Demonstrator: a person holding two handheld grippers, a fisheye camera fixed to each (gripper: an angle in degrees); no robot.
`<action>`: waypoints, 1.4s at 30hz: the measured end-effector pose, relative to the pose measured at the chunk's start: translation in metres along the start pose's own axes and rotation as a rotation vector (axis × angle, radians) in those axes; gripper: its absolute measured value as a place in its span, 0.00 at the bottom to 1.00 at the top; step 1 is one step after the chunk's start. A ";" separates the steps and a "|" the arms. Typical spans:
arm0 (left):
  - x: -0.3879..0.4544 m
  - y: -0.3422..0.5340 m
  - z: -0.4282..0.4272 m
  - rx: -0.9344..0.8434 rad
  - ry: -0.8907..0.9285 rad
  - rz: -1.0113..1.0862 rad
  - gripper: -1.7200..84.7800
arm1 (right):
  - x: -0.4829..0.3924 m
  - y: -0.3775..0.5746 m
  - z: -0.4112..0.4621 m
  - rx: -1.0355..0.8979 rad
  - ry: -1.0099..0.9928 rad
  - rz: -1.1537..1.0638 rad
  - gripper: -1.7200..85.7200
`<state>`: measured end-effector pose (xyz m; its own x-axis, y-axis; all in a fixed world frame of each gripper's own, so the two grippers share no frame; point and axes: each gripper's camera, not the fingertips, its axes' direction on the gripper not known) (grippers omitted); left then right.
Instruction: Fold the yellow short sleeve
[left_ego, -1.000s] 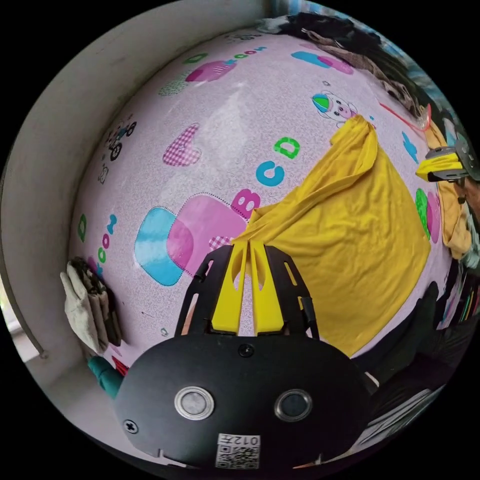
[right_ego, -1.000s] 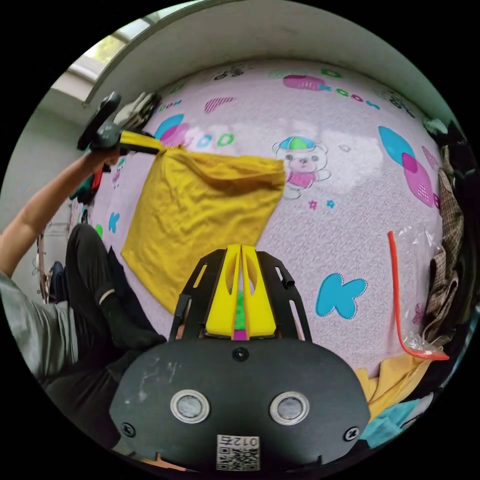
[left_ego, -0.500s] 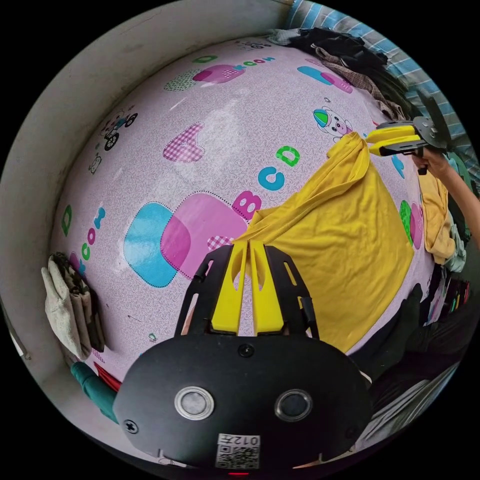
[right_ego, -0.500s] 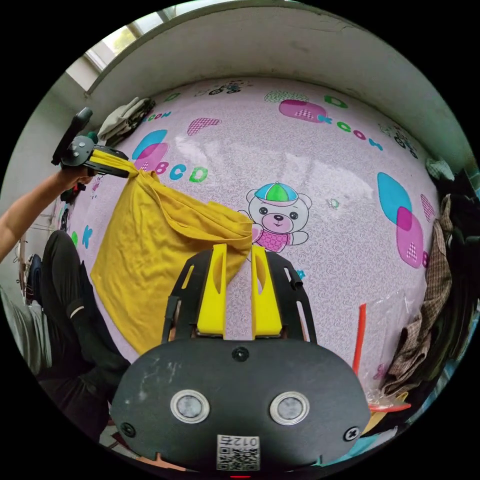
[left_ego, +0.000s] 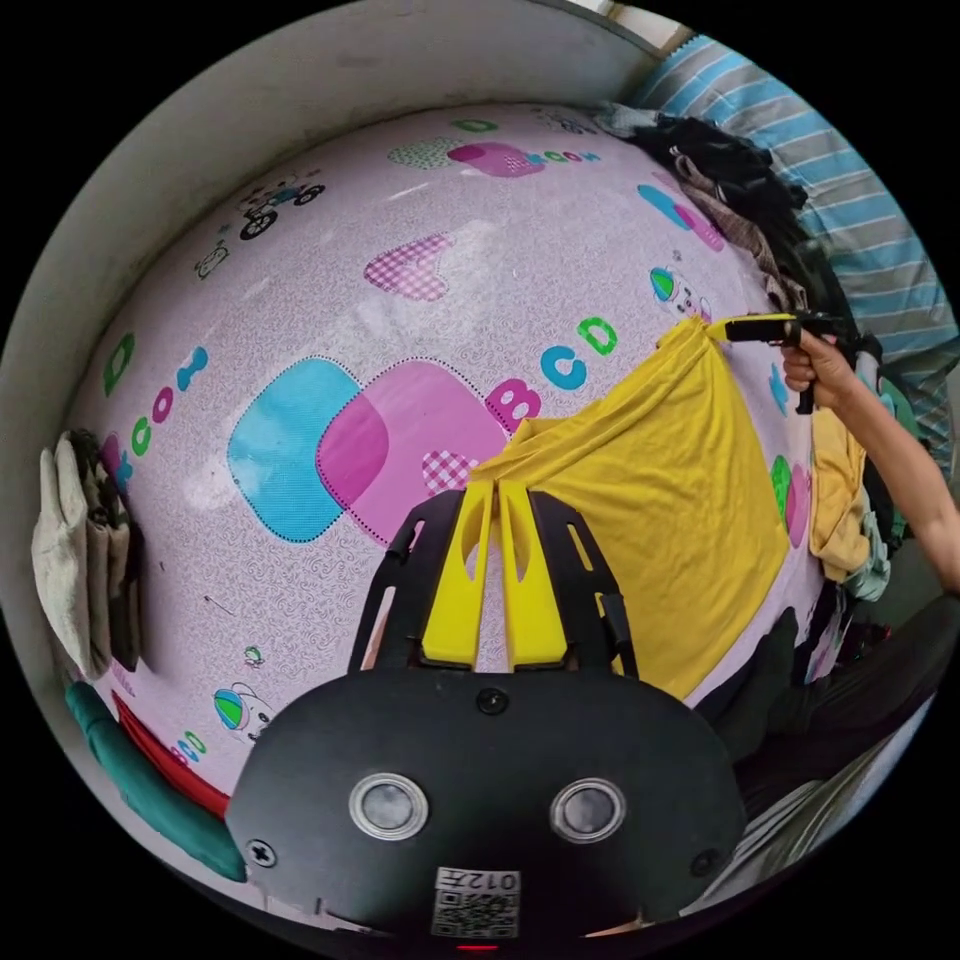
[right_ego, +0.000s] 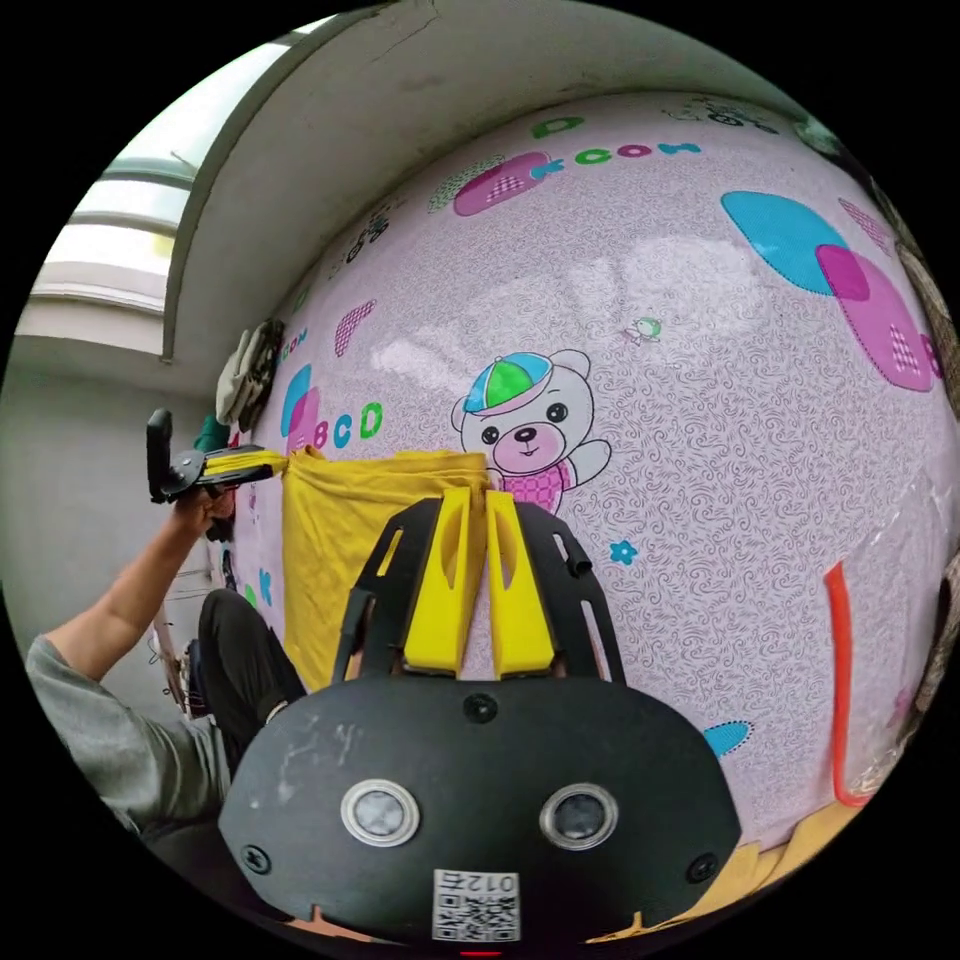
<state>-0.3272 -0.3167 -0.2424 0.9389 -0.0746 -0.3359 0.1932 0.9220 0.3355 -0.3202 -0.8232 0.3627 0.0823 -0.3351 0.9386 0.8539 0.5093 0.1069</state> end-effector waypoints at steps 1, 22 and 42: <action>-0.001 0.004 -0.011 0.049 -0.007 -0.028 0.03 | -0.007 0.005 -0.008 0.036 0.029 -0.028 0.03; 0.076 -0.033 0.015 -0.086 -0.213 0.466 0.05 | -0.161 0.023 0.081 -0.184 0.437 -0.840 0.08; 0.018 -0.037 0.016 -0.025 -0.004 0.311 0.02 | -0.126 0.010 0.069 -0.057 0.278 -0.596 0.01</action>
<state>-0.3125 -0.3581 -0.2463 0.9531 0.2109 -0.2170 -0.1104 0.9100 0.3997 -0.3572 -0.7211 0.2684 -0.2894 -0.7428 0.6037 0.8195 0.1336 0.5573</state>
